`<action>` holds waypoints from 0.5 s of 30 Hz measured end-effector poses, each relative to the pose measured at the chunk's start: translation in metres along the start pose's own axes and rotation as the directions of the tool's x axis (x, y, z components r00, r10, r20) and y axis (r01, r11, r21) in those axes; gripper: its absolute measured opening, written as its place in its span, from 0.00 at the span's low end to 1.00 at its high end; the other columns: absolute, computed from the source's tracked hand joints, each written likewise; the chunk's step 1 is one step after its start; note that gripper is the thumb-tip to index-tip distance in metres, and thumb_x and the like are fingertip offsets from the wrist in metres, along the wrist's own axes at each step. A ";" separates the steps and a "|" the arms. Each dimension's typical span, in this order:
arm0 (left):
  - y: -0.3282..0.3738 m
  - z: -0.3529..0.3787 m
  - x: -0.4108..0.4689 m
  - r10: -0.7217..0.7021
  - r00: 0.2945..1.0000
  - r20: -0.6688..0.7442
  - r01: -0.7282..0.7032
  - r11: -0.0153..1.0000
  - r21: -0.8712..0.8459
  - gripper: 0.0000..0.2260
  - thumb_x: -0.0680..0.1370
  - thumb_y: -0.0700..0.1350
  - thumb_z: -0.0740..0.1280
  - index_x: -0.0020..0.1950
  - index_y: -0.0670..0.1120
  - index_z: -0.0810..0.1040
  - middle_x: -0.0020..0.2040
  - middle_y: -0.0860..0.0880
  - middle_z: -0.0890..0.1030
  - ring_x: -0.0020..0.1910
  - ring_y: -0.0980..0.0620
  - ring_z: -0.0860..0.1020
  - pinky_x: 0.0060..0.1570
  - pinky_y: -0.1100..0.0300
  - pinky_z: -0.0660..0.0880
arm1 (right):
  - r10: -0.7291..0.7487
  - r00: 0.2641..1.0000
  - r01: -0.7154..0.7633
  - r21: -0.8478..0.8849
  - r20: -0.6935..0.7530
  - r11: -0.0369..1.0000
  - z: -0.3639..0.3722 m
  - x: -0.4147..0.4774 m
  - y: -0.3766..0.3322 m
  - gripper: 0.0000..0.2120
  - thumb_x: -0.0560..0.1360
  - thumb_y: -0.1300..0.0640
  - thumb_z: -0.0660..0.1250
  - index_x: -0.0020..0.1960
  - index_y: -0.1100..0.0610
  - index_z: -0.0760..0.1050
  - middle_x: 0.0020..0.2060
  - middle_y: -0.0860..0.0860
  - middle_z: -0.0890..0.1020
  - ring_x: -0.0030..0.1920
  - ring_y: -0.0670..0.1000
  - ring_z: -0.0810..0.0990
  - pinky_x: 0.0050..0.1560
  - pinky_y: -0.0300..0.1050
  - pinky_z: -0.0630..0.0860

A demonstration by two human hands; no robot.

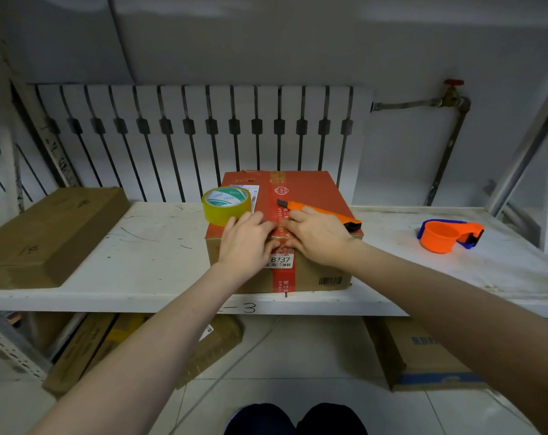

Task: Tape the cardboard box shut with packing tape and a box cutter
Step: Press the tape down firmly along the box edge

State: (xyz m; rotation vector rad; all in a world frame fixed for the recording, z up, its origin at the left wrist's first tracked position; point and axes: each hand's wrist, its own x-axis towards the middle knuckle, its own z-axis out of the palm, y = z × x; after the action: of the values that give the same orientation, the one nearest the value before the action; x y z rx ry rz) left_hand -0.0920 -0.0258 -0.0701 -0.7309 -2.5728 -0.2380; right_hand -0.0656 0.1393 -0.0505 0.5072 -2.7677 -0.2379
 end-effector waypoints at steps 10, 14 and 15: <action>-0.016 -0.004 0.003 0.010 1.000 0.011 -0.009 0.996 -0.089 0.14 0.74 0.51 0.67 0.57 0.49 0.78 0.54 0.50 0.82 0.56 0.48 0.77 0.64 0.54 0.65 | 0.068 0.997 -0.071 0.163 0.027 0.984 -0.006 0.005 0.005 0.28 0.72 0.43 0.68 0.66 0.53 0.65 0.59 0.54 0.72 0.57 0.55 0.74 0.54 0.50 0.76; -0.017 -0.006 0.001 0.013 0.999 0.036 -0.010 0.995 -0.098 0.11 0.73 0.47 0.68 0.55 0.49 0.75 0.52 0.49 0.82 0.54 0.47 0.77 0.62 0.54 0.66 | 0.011 0.999 -0.013 0.048 0.052 0.999 -0.006 0.007 0.004 0.22 0.74 0.43 0.64 0.64 0.50 0.66 0.62 0.53 0.68 0.56 0.54 0.73 0.47 0.49 0.78; -0.017 -0.006 0.000 0.019 0.999 0.039 -0.015 0.995 -0.097 0.11 0.73 0.46 0.67 0.55 0.49 0.75 0.52 0.49 0.82 0.54 0.47 0.77 0.62 0.54 0.66 | 0.014 0.999 -0.016 0.031 0.052 0.999 -0.006 0.006 0.004 0.22 0.74 0.42 0.63 0.65 0.48 0.66 0.63 0.53 0.68 0.57 0.54 0.72 0.46 0.49 0.78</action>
State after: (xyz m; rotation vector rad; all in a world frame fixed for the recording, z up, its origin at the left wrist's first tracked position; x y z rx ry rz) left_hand -0.0988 -0.0415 -0.0652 -0.7995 -2.6065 -0.3478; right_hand -0.0706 0.1402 -0.0426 0.4945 -2.8290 -0.2075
